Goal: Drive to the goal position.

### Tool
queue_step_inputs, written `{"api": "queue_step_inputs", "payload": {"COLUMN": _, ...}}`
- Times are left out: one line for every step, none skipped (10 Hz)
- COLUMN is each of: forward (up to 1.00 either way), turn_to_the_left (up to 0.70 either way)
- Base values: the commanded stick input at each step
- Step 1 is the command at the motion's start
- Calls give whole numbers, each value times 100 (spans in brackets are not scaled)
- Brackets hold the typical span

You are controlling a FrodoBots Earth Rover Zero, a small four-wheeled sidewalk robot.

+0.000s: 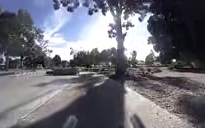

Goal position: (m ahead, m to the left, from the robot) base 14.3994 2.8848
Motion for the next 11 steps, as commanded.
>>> {"api": "queue_step_inputs", "payload": {"forward": 100, "turn_to_the_left": 0}}
{"api": "queue_step_inputs", "payload": {"forward": 100, "turn_to_the_left": 0}}
{"api": "queue_step_inputs", "payload": {"forward": 100, "turn_to_the_left": 0}}
{"api": "queue_step_inputs", "payload": {"forward": 100, "turn_to_the_left": 0}}
{"api": "queue_step_inputs", "payload": {"forward": 100, "turn_to_the_left": 0}}
{"api": "queue_step_inputs", "payload": {"forward": 100, "turn_to_the_left": 40}}
{"api": "queue_step_inputs", "payload": {"forward": 100, "turn_to_the_left": 40}}
{"api": "queue_step_inputs", "payload": {"forward": 100, "turn_to_the_left": 40}}
{"api": "queue_step_inputs", "payload": {"forward": 100, "turn_to_the_left": 40}}
{"api": "queue_step_inputs", "payload": {"forward": 100, "turn_to_the_left": 16}}
{"api": "queue_step_inputs", "payload": {"forward": 100, "turn_to_the_left": 0}}
